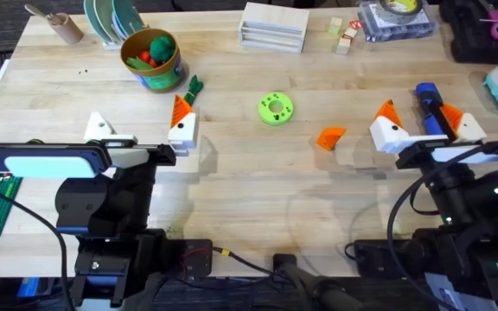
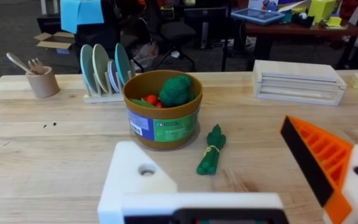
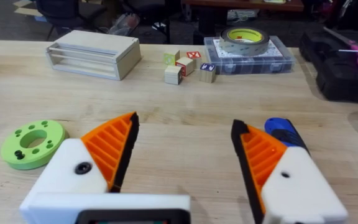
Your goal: Pick up the gripper from the table and insert it into the empty holder that is missing its gripper. Then pick up a screw, insert it into the mounting hole, and use the screwdriver to tighten it. Finally, clean up the table by picking up the vegetable and placing it into the bucket.
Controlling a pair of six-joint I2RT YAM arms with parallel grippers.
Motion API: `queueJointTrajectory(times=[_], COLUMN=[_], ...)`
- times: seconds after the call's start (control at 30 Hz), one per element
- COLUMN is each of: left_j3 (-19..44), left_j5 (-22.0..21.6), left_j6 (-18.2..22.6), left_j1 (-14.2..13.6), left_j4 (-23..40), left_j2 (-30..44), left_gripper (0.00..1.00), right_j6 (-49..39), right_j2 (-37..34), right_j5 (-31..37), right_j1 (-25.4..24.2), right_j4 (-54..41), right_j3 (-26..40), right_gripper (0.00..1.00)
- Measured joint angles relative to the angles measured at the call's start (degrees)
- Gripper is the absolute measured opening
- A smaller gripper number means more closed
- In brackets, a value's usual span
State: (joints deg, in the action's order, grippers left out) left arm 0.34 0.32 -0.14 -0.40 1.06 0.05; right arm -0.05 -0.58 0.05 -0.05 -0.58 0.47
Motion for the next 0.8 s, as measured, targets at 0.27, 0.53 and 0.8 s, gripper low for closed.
queueJointTrajectory(times=[0.27, 0.53, 0.8], left_j3=[0.0, 0.29, 13.48], left_j5=[0.02, 1.95, 2.43], left_j6=[0.13, 0.11, 0.11], left_j1=[0.0, 0.0, 0.0], left_j4=[0.0, 0.5, 13.64], left_j2=[-0.02, -0.01, 5.1], left_gripper=[0.993, 0.99, 0.991], right_j6=[0.0, 0.73, 6.61], right_j2=[0.0, 0.0, -1.94], right_j5=[0.09, -0.2, -0.59], right_j1=[-0.13, -0.13, -0.13], right_j4=[-0.22, -0.27, -4.97], right_j3=[0.0, 0.1, 5.59], right_gripper=[0.953, 0.952, 0.952])
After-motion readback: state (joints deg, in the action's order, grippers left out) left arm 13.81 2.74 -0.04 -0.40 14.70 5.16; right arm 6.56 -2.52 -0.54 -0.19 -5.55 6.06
